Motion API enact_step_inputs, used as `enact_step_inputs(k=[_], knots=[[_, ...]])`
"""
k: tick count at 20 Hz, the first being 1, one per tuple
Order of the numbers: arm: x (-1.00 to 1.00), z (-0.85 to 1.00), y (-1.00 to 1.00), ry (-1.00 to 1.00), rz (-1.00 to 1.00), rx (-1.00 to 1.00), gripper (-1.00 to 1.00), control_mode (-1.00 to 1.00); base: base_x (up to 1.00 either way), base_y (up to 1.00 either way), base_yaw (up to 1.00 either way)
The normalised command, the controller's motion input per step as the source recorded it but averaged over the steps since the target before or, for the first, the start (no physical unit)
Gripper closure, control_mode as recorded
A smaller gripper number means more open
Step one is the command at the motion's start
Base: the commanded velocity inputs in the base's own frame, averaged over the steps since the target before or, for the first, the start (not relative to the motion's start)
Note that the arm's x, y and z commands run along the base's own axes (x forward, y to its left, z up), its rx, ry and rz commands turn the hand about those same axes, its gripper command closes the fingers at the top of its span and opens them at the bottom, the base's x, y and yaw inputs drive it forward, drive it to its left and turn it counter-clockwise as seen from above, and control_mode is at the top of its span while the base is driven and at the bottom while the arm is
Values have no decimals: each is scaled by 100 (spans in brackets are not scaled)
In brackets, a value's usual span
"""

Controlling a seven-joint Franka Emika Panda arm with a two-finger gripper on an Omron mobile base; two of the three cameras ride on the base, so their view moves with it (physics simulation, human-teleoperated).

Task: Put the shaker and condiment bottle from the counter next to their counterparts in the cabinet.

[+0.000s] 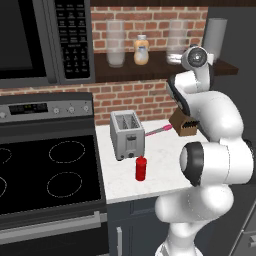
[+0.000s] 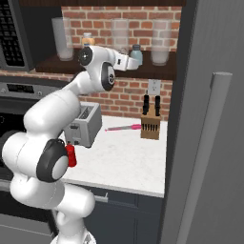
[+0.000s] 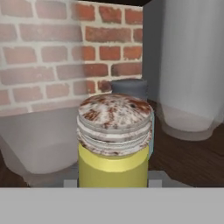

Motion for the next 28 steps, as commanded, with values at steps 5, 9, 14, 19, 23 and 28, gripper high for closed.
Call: enact_step_inputs(k=[5,9,14,19,23,28], knots=[[17,-13,-2,0,0,0,-100,-100,0,0,0],[1,-31,0,0,0,0,-100,-100,0,0,0],[0,-27,0,-2,0,1,-100,-100,0,0,0],[-22,-11,0,-6,0,4,-100,-100,0,0,0],[-71,9,0,-2,0,13,-100,-100,0,0,0],[-62,24,1,0,0,13,-100,-100,0,0,0]])
